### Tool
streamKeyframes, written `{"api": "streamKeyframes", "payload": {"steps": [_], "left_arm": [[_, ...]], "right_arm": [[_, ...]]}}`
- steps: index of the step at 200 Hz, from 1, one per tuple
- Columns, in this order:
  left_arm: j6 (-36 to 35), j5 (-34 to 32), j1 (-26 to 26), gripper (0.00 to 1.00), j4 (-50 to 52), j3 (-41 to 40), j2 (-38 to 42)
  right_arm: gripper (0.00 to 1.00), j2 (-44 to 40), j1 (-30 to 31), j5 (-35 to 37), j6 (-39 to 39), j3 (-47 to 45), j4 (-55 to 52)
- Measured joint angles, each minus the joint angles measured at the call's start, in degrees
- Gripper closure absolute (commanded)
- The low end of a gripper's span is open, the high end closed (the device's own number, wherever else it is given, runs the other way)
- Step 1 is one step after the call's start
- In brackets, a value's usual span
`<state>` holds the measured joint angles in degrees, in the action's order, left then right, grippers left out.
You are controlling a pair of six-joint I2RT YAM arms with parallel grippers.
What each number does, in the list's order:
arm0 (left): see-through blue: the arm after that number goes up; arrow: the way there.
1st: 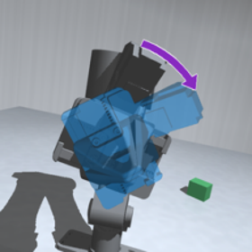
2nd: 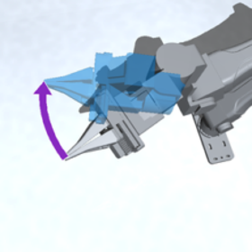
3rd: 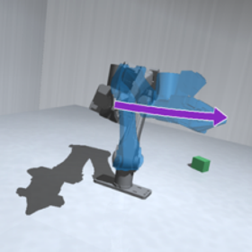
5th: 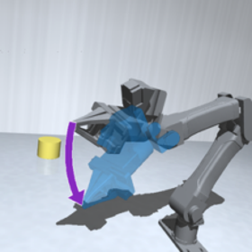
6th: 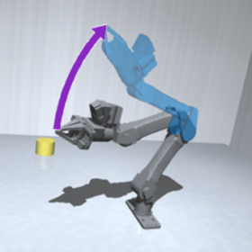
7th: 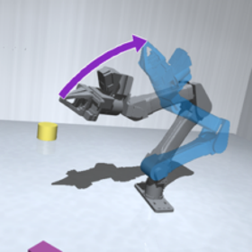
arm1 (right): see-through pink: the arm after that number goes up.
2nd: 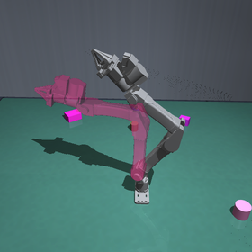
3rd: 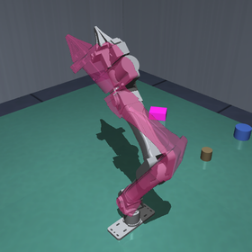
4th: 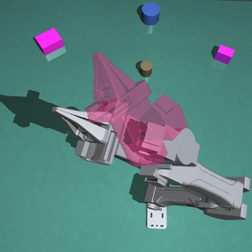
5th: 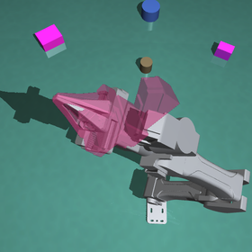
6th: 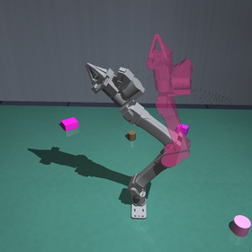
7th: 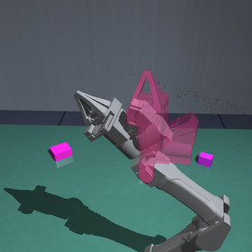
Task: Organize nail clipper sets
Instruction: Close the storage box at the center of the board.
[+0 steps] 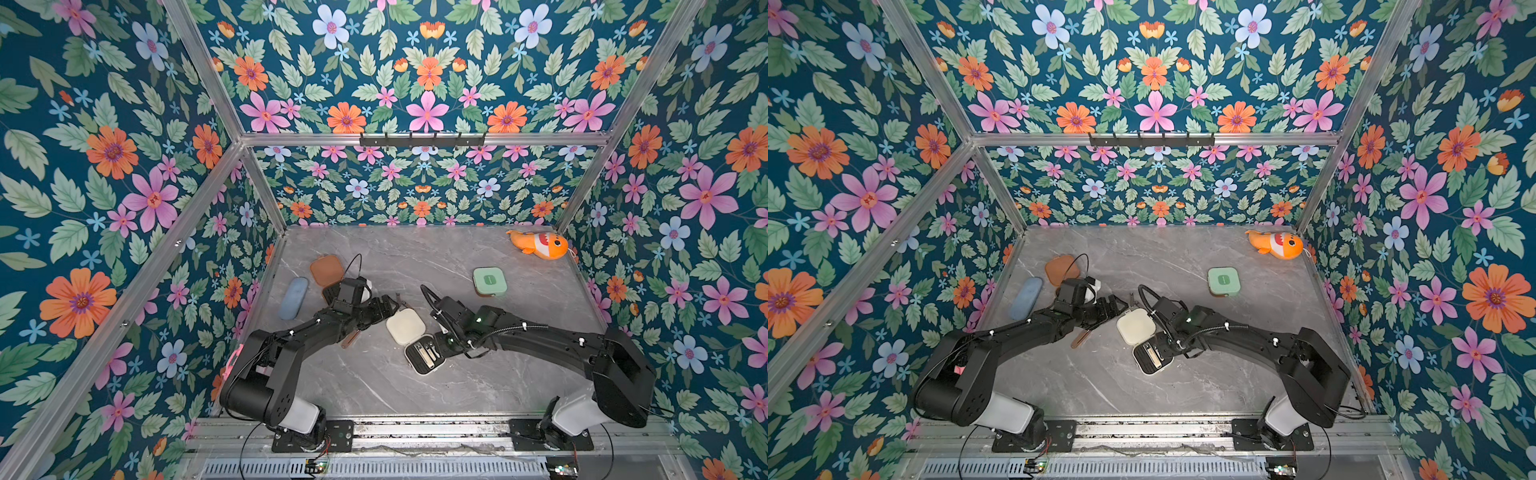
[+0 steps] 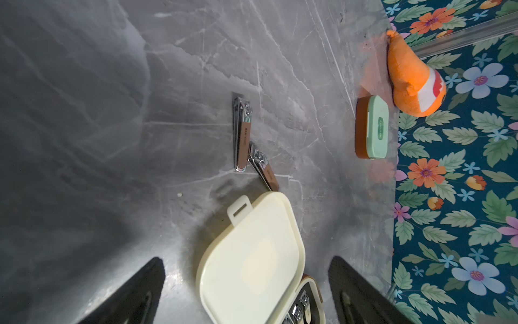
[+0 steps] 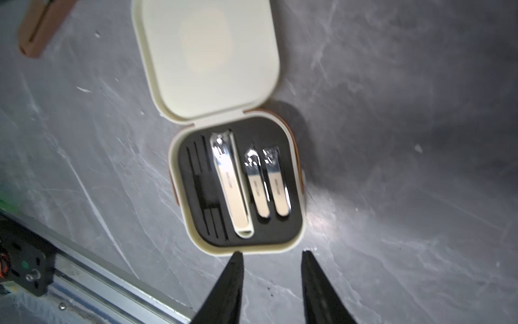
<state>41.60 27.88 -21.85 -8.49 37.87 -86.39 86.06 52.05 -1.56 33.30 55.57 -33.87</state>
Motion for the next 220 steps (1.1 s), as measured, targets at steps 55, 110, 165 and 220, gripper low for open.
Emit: {"api": "streamKeyframes", "payload": {"steps": [55,110,165,220], "left_arm": [[-1.4,5.1,2.7,0.1,-7.1,-3.7,-3.6],[-1.7,13.0,4.1,0.12,-20.0,-6.3,-8.4],[-1.4,19.8,4.1,0.13,-28.8,-10.0,-10.2],[-0.6,20.4,4.1,0.12,-26.5,-9.8,-4.0]], "right_arm": [[0.62,-2.6,0.3,-4.3,8.8,-11.7,7.6],[0.62,1.7,0.3,-6.0,14.2,-11.8,13.4],[0.63,4.3,-0.5,-7.2,16.2,-10.5,17.0],[0.64,5.2,-1.6,-7.8,16.2,-9.2,16.5]]}}
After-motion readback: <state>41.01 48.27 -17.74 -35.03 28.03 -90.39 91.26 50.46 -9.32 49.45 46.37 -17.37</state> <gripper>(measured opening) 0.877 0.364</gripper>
